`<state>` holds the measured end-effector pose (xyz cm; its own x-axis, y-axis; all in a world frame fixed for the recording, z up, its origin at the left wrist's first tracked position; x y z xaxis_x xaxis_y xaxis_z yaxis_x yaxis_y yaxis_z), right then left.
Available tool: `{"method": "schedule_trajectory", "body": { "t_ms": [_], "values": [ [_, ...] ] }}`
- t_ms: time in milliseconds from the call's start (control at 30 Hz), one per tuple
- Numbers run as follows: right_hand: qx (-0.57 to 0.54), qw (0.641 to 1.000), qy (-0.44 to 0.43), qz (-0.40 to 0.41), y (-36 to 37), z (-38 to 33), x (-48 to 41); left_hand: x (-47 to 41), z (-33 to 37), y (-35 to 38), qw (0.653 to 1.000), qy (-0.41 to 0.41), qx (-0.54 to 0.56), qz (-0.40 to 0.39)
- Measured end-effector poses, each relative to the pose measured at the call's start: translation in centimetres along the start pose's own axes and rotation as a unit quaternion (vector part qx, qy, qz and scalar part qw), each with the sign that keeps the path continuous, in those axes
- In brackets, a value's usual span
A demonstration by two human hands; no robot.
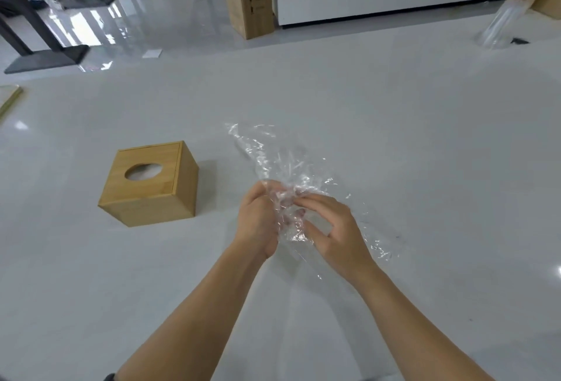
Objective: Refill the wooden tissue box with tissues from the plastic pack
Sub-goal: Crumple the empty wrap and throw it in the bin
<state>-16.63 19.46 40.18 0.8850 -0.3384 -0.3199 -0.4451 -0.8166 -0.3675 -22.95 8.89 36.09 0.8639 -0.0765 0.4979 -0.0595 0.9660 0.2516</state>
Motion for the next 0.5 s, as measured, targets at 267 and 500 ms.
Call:
{"method": "schedule_trajectory", "body": {
  "t_ms": [267, 500],
  "values": [
    [-0.106, 0.980, 0.062, 0.157, -2.7, -1.4, 3.2, 0.1, -0.2, -6.3, 0.986, -0.093, 0.109, 0.089],
    [-0.139, 0.977, 0.149, 0.059, 1.6, -3.6, 7.5, 4.4, 1.8, -9.8, 0.972, -0.064, 0.228, -0.018]
  ]
}}
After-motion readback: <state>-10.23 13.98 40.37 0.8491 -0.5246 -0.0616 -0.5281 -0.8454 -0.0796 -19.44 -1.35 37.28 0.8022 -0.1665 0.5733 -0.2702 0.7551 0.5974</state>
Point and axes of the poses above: each hand's wrist, its own x-axis away from the middle knuckle, its own y-axis out of the palm, z = x × y, the point moved 10 cm from there along -x, towards the middle knuckle, and after that the axes turned 9 degrees about z, right-handed, at the moved point
